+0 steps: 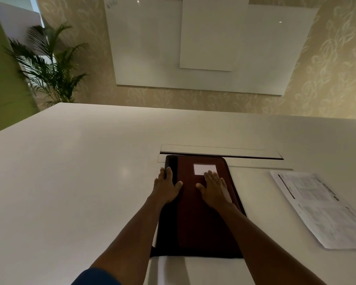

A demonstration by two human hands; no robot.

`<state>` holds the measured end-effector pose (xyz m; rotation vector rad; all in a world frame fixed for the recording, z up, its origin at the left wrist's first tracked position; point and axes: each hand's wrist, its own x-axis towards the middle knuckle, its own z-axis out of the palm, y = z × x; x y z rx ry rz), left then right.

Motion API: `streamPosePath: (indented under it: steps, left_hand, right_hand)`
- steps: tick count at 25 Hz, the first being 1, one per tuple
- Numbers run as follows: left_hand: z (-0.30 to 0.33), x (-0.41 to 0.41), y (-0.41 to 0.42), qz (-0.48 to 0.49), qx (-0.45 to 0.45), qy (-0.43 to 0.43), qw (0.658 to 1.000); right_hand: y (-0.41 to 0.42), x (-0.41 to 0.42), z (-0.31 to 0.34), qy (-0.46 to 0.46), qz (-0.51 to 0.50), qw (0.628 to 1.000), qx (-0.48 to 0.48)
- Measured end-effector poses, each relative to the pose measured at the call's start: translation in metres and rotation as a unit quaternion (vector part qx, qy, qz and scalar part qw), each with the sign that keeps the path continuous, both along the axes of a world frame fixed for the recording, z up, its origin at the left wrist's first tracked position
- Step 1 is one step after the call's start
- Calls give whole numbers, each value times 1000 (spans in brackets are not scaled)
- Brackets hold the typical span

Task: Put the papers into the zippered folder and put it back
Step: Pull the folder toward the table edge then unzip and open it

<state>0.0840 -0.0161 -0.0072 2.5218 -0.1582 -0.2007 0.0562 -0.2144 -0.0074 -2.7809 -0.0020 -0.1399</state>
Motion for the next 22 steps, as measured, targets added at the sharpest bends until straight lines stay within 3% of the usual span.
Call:
streamPosePath:
  steps: [22]
  left_hand:
    - [-14,69,-8,64,4,-56,996]
  right_hand:
    - [40,134,24,-2,23,1000,-4]
